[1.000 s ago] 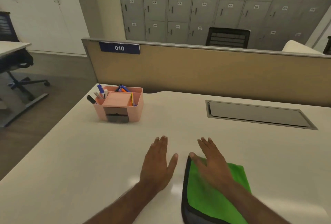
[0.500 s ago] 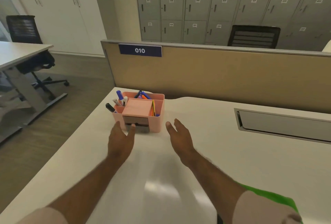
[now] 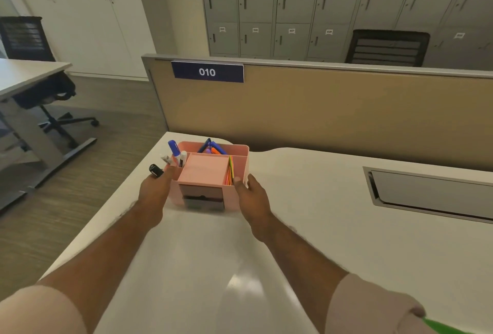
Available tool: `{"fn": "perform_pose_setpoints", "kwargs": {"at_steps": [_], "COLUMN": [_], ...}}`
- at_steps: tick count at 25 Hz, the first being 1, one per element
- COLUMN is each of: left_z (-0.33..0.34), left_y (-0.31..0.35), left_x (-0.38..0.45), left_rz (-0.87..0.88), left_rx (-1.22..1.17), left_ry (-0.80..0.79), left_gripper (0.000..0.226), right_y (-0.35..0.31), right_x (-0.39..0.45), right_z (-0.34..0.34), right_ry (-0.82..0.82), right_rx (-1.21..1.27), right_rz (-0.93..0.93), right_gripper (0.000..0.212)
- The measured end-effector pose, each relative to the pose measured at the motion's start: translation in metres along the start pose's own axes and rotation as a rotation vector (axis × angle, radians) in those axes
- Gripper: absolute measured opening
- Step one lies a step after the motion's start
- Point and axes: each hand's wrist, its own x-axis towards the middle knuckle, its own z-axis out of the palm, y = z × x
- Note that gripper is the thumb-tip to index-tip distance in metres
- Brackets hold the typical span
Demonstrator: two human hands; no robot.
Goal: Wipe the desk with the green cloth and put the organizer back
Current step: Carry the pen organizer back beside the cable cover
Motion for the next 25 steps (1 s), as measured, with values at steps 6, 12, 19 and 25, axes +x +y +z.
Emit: {"fn": "perform_pose_setpoints", "kwargs": {"at_steps": [6,12,19,25], "left_z": [0.014,0.068,0.174,0.246], "left_y": [-0.002,0.016,0.010,-0.006], "left_x": [0.004,-0.027,-0.085,-0.120], "left_rz": [-0.002,0.092,0.115,0.119], "left_rx": [0.006,0.020,0.046,0.102], "left_ry": [0.073,0.068,-0.150,-0.269], "left_gripper": [0.047,0.040,0.033,0.038], "right_y": [0.006,-0.002,0.004,0.017], "right_x": [0.011,0.016,0.007,0.011], "right_z": [0.005,-0.058,-0.182,-0.261], "right_ry": [0.013,0.078,0.146,0.286], "right_rx": [-0.005,0.035,0.010,0.025], "right_rz": [-0.041,-0.128,-0.079,-0.028], "right_gripper": [0.053,0.044,0.035,0.030]}}
